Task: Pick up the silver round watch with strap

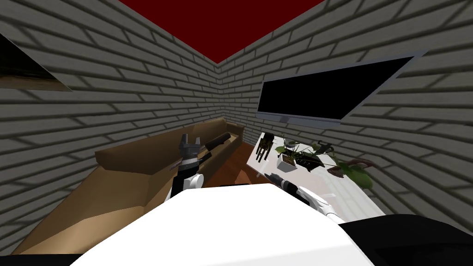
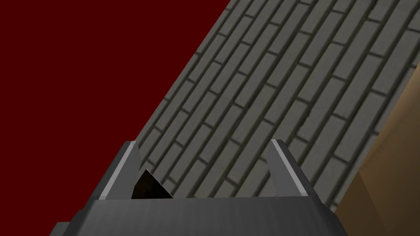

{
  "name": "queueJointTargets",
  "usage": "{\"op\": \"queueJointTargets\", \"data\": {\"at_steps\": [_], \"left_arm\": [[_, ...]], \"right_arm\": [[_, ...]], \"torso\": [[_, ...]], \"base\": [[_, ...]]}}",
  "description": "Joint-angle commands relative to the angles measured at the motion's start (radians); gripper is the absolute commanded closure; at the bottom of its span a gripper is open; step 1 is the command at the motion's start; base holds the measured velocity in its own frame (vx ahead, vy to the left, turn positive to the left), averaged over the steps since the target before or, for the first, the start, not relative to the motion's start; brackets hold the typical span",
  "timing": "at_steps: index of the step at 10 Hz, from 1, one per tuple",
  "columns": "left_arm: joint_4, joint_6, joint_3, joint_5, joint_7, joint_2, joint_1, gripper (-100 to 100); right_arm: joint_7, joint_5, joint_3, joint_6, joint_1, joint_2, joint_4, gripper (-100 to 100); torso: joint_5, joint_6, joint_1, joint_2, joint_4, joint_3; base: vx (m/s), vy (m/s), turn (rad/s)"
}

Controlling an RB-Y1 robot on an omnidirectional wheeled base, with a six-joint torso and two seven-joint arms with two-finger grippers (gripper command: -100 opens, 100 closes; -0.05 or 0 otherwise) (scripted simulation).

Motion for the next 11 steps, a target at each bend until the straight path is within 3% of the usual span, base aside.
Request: {"op": "queueJointTargets", "data": {"at_steps": [1, 5, 9, 11], "left_arm": [[0.000, 0.000, 0.000, 0.000, 0.000, 0.000, 0.000, 0], [0.000, 0.000, 0.000, 0.000, 0.000, 0.000, 0.000, 0], [0.000, 0.000, 0.000, 0.000, 0.000, 0.000, 0.000, 0], [0.000, 0.000, 0.000, 0.000, 0.000, 0.000, 0.000, 0]], "right_arm": [[0.002, 0.015, 0.009, -0.004, -0.014, -0.012, 0.050, -100], [0.006, 0.044, 0.024, -0.005, -0.032, -0.038, 0.111, -100], [0.014, 0.101, 0.052, -0.008, -0.069, -0.083, 0.219, -100], [0.023, 0.155, 0.078, -0.010, -0.105, -0.119, 0.309, -100]], "torso": [[0.000, 0.000, 0.000, 0.000, 0.000, 0.000], [0.000, 0.001, 0.000, 0.000, 0.000, 0.000], [0.000, 0.000, 0.000, -0.001, 0.000, -0.001], [0.000, 0.000, 0.000, -0.002, 0.000, -0.001]], "base": [[0.019, 0.015, 0.141], [0.014, 0.010, 0.084], [0.034, 0.021, 0.178], [0.061, 0.026, 0.260]]}}
